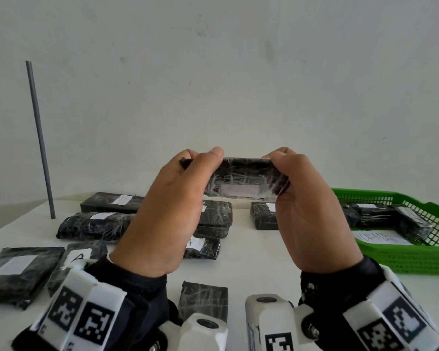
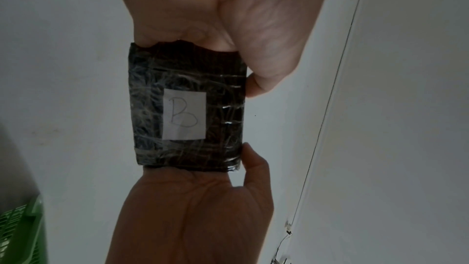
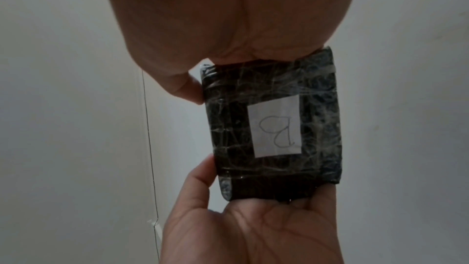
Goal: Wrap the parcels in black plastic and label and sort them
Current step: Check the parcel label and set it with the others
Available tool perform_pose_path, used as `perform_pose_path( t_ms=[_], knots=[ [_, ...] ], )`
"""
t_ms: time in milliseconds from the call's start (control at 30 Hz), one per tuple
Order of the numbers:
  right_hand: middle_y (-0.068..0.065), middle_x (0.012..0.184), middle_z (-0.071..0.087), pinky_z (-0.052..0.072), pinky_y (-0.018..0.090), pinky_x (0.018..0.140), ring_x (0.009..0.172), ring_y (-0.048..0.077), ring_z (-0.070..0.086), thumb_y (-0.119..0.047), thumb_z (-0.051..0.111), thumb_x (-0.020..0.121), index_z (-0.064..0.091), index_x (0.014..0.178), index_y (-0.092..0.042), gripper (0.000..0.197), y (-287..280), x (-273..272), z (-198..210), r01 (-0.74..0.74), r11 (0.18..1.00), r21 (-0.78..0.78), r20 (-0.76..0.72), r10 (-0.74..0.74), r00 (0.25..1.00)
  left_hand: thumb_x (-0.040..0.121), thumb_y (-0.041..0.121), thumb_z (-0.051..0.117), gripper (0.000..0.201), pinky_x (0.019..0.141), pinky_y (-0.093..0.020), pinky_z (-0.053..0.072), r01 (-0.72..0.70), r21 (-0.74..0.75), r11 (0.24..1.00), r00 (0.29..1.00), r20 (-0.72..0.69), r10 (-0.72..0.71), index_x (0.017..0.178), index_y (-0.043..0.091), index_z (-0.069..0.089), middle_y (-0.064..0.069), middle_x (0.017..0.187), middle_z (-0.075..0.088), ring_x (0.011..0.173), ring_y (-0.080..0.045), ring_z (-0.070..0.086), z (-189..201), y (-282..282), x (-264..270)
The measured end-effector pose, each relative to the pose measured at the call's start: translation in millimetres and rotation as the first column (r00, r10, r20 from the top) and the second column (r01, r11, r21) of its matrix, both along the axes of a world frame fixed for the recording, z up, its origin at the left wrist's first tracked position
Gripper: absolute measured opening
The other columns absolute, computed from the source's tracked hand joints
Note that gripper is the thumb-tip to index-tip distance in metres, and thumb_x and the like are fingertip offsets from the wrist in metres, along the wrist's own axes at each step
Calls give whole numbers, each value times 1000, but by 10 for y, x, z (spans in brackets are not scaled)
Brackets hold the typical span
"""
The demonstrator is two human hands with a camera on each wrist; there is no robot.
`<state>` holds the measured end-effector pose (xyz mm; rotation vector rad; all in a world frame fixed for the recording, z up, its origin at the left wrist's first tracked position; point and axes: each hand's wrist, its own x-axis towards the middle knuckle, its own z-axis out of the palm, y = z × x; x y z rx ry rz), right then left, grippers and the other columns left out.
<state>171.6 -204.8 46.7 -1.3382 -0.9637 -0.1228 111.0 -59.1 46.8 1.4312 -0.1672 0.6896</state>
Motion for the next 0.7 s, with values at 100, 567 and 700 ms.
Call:
perform_pose_path(
  t_ms=[100, 567, 700],
  knots=[
    [13, 75, 32, 37, 54, 75, 74, 34, 35, -48, 66, 89, 43, 73, -13, 45, 27, -10, 20, 53, 996, 73, -124, -44, 991, 72, 67, 70, 66, 86, -46, 34, -6, 17, 1000, 1000, 9, 6, 87, 5, 52, 1, 96, 44, 91, -20, 40, 25, -44, -24],
    [3, 121, 68, 51, 47, 109, 119, 25, 65, -58, 41, 105, 69, 117, -21, 48, -40, 26, 65, 100, 992, -78, -368, -122, 922, 92, 59, 43, 58, 85, -41, 40, -134, 201, 970, 991, 29, 131, 103, 4, 60, -17, 91, 57, 88, -35, 55, -45, 46, 1],
    [2, 72, 73, 65, 38, 87, 81, 21, 74, -5, 54, 103, 64, 111, 1, 14, -85, 123, 57, 5, 980, 200, -506, 99, 857, 96, 41, 37, 41, 97, -13, 41, -134, 278, 951, 990, -14, 144, 118, 19, 64, 13, 121, 65, 117, 3, 57, -94, -17, 15]
  ],
)
